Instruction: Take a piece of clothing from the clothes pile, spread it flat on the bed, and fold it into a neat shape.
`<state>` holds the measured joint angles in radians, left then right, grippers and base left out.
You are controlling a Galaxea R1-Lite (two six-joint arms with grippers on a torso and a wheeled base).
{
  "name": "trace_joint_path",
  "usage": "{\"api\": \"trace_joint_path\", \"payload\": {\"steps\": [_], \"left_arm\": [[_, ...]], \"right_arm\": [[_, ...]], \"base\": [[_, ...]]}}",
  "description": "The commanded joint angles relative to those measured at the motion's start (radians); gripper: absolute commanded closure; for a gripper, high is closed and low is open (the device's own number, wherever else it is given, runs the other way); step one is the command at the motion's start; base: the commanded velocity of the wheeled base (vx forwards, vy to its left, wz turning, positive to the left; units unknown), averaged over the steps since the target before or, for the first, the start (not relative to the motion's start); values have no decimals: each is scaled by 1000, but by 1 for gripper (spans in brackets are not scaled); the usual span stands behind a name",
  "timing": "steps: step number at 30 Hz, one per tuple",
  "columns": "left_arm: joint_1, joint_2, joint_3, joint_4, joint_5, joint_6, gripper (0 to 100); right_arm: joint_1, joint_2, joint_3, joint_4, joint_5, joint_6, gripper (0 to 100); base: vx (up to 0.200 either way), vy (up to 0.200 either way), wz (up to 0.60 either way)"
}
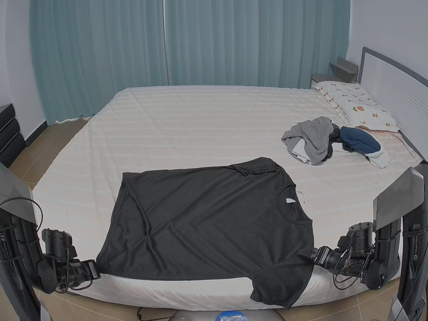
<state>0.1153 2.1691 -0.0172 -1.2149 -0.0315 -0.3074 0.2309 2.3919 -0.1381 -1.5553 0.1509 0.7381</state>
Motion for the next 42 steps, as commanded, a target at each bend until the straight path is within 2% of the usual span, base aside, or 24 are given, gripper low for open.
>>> {"api": "trace_joint_path", "payload": {"steps": [1, 5, 6, 24, 30, 42], "left_arm": [[1, 23, 14, -15, -1, -4, 100], [1, 23, 14, -17, -1, -2, 100], [3, 23, 14, -17, -1, -2, 100], [14, 23, 14, -51, -1, -4, 100], [26, 18, 14, -55, -1, 1, 100], [24, 11, 14, -43, -2, 2, 100]], "right_arm": [[8, 35, -43, -9, -24, 24, 0], [13, 32, -40, -9, -27, 53, 0], [19, 30, -37, -11, -27, 55, 100], [1, -37, 81, -11, -28, 50, 100], [-24, -56, 138, -9, -19, -32, 100], [-31, -68, 138, 24, -27, -45, 100]], "base": [[0, 0, 0], [0, 0, 0], [0, 0, 0], [0, 0, 0], [0, 0, 0], [0, 0, 0]]}}
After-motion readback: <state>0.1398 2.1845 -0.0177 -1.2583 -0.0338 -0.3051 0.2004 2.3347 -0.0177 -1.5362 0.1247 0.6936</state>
